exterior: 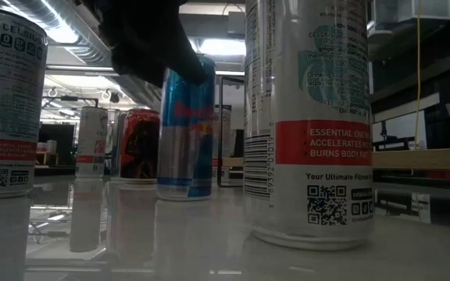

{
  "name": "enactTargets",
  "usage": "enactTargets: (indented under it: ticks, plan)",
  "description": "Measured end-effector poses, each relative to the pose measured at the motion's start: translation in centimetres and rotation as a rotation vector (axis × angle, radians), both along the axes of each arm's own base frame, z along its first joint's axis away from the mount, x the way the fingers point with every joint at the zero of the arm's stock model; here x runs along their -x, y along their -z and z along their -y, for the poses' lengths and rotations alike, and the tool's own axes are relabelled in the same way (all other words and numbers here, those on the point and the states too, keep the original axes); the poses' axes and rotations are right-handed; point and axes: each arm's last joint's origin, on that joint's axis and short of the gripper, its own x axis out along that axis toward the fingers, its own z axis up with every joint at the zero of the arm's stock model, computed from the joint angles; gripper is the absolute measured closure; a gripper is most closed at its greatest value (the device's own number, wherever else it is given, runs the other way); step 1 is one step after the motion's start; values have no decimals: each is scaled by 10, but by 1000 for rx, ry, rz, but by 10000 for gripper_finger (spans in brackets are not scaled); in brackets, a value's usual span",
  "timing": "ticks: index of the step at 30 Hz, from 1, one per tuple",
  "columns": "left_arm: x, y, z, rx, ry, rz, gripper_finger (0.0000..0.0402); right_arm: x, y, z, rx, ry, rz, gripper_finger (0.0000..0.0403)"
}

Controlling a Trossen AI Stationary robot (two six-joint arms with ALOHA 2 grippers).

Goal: Place canned beverage on shelf
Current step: Put the blue soda can on the shelf aligned with the other blue soda can

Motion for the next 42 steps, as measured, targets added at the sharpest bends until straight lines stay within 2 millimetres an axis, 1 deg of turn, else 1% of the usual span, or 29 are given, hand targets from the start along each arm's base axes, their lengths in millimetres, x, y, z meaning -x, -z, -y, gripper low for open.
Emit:
enactTargets:
  ticks: [4, 7, 13, 17, 20, 25, 29, 31, 37, 42]
  plan:
    - [-10, -4, -6, 35, 151, 15, 200, 0, 0, 0, 1, 0, 2, 68]
    - [-18, -8, -15, 73, 246, 34, 200, 0, 0, 0, 1, 0, 3, 68]
    - [-28, -11, -42, 111, 321, 39, 200, 0, 0, 0, 1, 0, 4, 68]
    - [-32, -18, -56, 98, 383, 60, 200, 0, 0, 0, 1, 0, 4, 68]
    - [-38, -30, -64, 52, 439, 84, 200, 0, 0, 0, 1, 0, 4, 68]
    - [-49, -57, -78, -64, 520, 148, 198, 0, 0, 0, 1, 0, 4, 68]
    - [-56, -75, -93, -151, 536, 195, 197, 0, 0, 0, 1, 0, 4, 68]
    - [-58, -79, -102, -185, 532, 207, 196, 0, 0, 0, 1, 1, 4, 68]
    - [-61, -75, -129, -166, 516, 185, 195, 0, 0, 0, 1, 1, 4, 68]
    - [-65, -59, -142, -138, 502, 123, 195, -1, 0, 0, 2, 0, 7, 68]
